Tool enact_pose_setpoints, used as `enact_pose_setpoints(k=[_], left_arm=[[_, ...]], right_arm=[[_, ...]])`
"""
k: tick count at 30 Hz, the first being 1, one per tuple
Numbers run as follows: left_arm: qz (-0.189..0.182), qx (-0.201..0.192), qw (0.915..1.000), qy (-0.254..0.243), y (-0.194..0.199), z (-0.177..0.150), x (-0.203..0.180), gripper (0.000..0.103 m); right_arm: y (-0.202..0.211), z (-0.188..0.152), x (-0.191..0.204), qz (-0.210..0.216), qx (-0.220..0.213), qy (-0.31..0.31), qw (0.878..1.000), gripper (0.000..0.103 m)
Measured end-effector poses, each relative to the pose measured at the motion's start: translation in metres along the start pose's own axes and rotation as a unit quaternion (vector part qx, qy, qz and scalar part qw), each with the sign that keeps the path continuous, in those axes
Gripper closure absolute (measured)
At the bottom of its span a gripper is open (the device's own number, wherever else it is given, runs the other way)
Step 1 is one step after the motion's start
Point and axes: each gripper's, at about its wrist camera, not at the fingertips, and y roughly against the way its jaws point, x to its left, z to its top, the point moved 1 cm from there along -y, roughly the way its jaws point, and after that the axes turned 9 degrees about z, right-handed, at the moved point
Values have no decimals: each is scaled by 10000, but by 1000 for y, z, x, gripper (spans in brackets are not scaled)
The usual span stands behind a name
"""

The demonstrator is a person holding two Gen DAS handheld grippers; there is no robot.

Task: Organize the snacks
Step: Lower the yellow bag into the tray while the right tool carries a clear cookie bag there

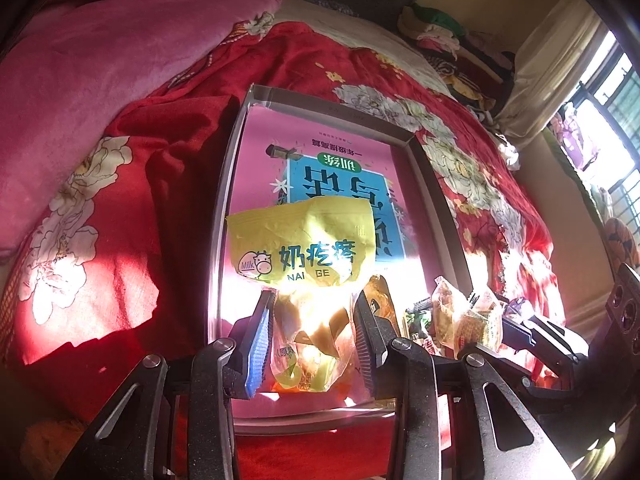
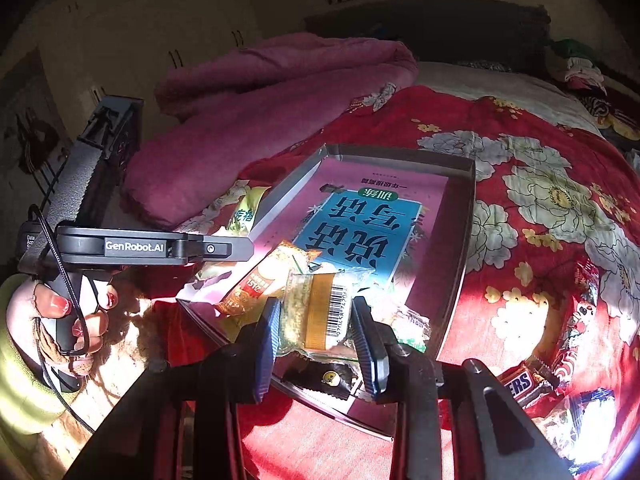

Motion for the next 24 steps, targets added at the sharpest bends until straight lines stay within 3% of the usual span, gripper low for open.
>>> enact_pose_setpoints(k=[12,24], left_arm=[[56,65,10000,-42,-7,-1,-2,65],[77,107,9999,-41,-11,-1,-2,64]], right_arm=[[-21,-8,10,9,324,329,9989,67],[-17,-9,15,13,329,471,9983,66]])
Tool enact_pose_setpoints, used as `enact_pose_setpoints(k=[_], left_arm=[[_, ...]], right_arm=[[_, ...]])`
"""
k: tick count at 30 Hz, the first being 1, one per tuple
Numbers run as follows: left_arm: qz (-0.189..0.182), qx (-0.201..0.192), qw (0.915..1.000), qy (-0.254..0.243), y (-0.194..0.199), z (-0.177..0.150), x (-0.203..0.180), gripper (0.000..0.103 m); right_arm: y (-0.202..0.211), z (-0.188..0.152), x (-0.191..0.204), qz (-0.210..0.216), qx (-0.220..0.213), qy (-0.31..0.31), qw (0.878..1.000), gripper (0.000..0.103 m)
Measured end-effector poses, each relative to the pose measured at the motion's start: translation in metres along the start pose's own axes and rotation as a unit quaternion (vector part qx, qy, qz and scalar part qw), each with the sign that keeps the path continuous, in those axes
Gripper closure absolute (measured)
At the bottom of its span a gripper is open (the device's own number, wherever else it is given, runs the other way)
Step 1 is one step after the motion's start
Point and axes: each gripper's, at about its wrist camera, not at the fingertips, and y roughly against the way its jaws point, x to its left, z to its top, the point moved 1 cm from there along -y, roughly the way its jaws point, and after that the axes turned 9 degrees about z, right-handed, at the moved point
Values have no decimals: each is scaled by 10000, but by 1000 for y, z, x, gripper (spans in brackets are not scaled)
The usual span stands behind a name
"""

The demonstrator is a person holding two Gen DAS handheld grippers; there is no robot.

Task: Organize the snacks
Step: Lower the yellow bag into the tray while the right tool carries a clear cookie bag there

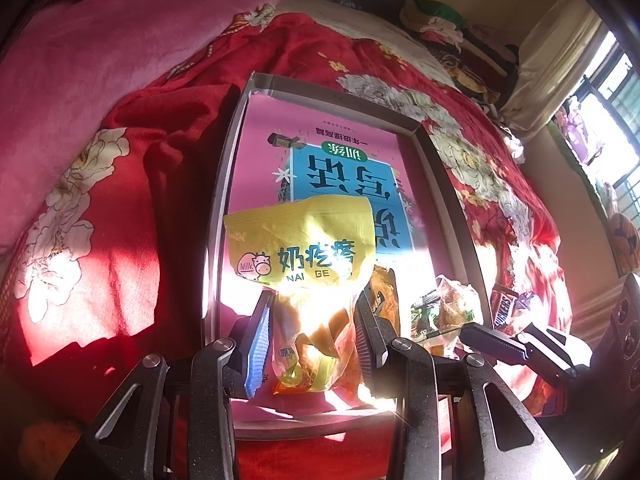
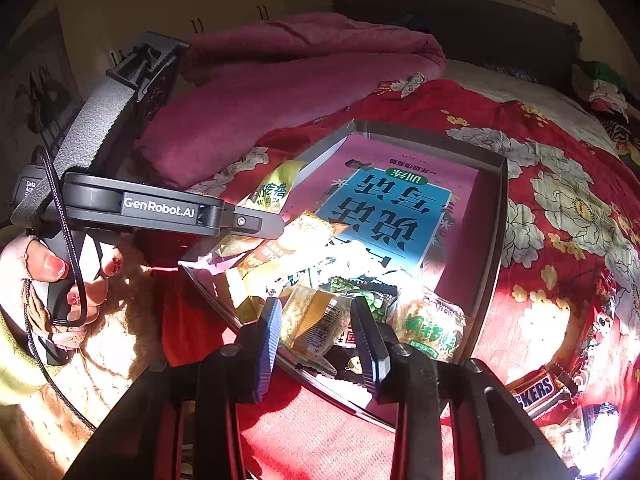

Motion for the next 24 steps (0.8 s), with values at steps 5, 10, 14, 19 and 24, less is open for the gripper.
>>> enact_pose_setpoints(k=[5,10,14,19,24], left_arm=[[30,22,10000,-12,-2,0,0,64],[51,38,10000,-5,-3,0,-1,63],[72,41,10000,-36,-2,1,-2,62],[69,23,10000,-59,0,1,-3,55],[37,-10,10000,-65,3,2,-4,51]], right_arm=[[6,0,-2,-16,-70,-51,10000,66],[11,0,-5,-38,-119,-96,9999,66],[16,1,-7,-65,-207,-144,9997,66],[20,0,-10,-77,-273,-227,9993,62],[24,0,-13,-159,-340,-289,9989,61]])
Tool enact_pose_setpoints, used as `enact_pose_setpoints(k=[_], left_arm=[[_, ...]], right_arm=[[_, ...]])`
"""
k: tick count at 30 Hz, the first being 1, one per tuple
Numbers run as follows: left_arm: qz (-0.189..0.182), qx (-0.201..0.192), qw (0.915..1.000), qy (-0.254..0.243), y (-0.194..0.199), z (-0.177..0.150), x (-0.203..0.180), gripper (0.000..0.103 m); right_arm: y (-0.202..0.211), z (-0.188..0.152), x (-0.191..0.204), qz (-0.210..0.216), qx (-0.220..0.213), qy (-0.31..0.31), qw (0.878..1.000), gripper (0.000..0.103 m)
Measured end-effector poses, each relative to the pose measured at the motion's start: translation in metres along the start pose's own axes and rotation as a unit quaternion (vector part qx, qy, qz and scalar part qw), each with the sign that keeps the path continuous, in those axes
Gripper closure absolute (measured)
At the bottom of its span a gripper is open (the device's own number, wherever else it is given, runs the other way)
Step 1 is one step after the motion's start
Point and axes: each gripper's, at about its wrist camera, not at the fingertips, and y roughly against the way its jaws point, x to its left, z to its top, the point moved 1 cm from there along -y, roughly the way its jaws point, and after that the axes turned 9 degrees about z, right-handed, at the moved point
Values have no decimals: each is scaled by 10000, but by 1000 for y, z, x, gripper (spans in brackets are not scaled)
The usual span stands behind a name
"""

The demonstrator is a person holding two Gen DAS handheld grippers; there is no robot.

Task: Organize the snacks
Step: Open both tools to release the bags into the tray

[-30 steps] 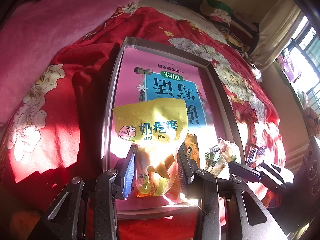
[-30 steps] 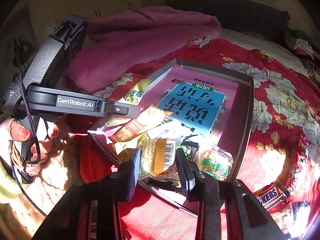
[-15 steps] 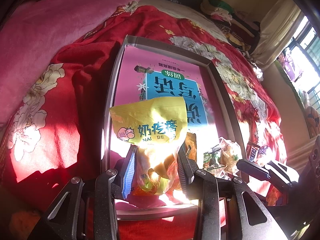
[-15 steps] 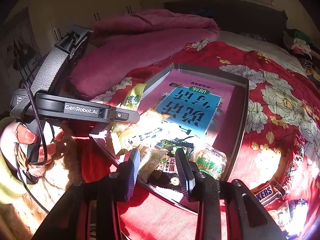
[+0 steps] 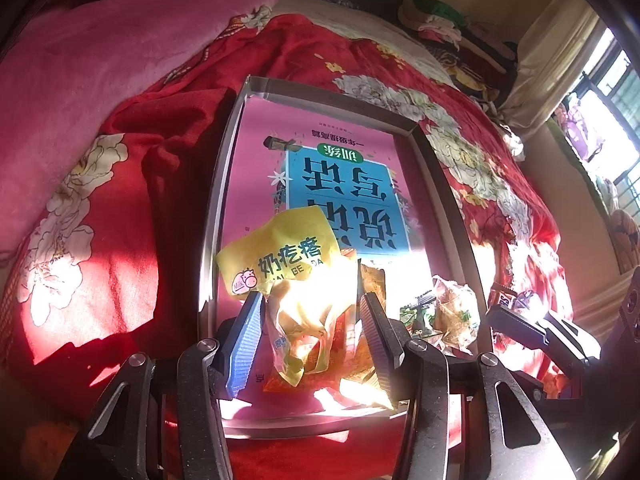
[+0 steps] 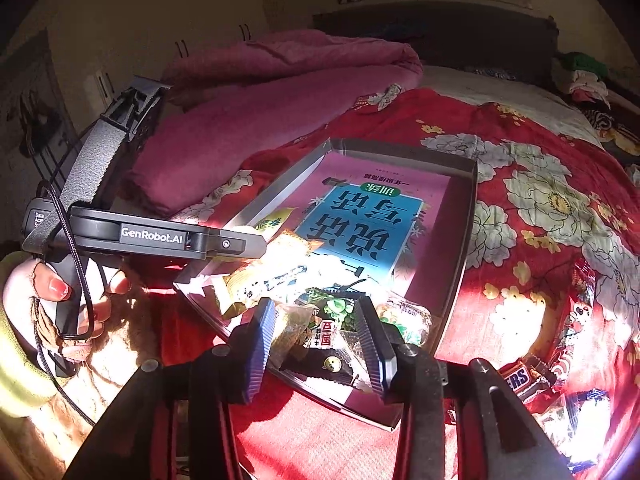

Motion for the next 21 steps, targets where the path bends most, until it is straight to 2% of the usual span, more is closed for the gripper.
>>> enact_pose_setpoints(k=[8,14,16,21], left_arm=[[20,-117,9999,-32,8,2,-4,49],[5,-246,9997,-80,16,2,-8,47],[-1,-305,9995,-97,19,2,-10,35],[3,-411,9990,-150,26,3,-15,31]], right_arm=[[9,1,-4,-38,-154,-96,9998,59],[16,4,-7,-66,-292,-159,9994,53],[19,4,-9,-85,-333,-182,9992,52],[24,5,-12,-154,-421,-202,9988,48]])
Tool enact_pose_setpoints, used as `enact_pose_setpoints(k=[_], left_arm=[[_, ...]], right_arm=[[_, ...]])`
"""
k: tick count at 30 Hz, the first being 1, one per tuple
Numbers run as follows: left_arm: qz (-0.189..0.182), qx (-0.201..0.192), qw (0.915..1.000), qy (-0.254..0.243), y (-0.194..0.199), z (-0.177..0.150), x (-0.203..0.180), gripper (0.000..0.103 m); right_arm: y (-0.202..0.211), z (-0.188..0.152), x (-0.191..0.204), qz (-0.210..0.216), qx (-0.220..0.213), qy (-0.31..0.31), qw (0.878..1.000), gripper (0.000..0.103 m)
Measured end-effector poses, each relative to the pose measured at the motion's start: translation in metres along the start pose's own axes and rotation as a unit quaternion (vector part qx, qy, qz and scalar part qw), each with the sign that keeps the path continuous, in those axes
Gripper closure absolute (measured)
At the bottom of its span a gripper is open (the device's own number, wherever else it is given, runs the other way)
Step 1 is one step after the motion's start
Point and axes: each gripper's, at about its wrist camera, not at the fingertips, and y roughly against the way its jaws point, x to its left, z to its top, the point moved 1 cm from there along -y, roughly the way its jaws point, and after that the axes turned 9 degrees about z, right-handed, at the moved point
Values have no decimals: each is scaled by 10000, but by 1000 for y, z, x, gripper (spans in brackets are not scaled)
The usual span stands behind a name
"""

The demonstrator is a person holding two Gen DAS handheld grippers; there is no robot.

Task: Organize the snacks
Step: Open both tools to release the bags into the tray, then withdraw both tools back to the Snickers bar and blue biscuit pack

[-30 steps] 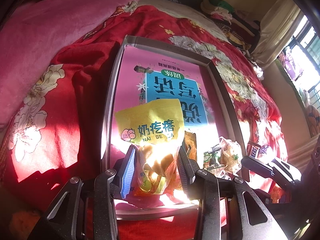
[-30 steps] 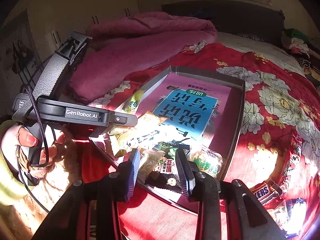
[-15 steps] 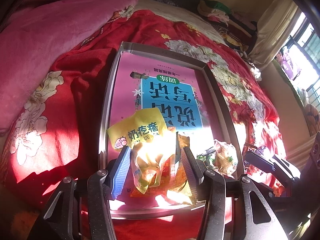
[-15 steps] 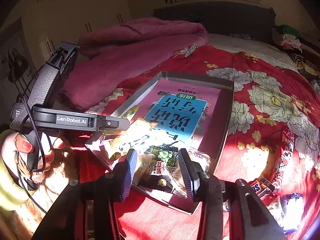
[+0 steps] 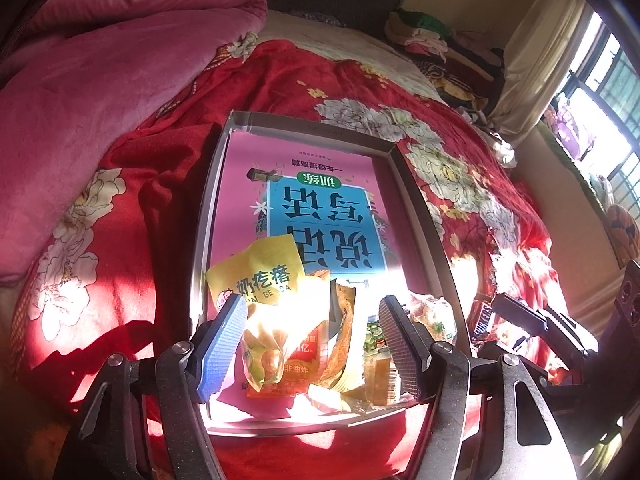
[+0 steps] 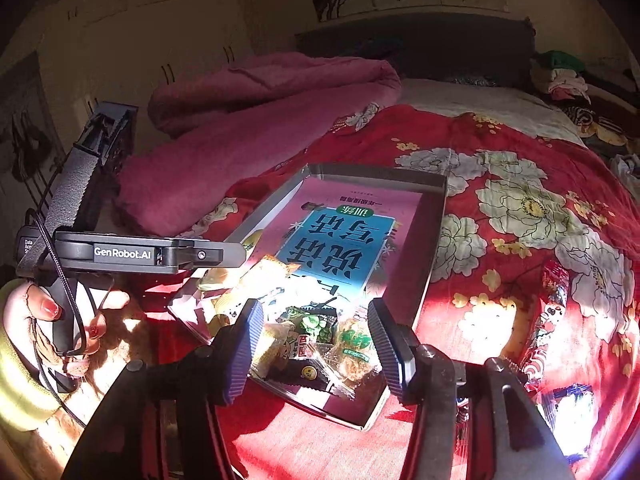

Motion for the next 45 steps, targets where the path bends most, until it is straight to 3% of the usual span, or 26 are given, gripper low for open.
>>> enact_pose_setpoints(k=[23,45], left_arm=[[-11,-442,9985,-315,34,8,-42,28],[-462,-562,9933,-901,57,7,-118,26]], right_arm=[[46,7,-10,-300,-605,53,9977,40],[114,11,-38,-955,-1389,50,9857,33]])
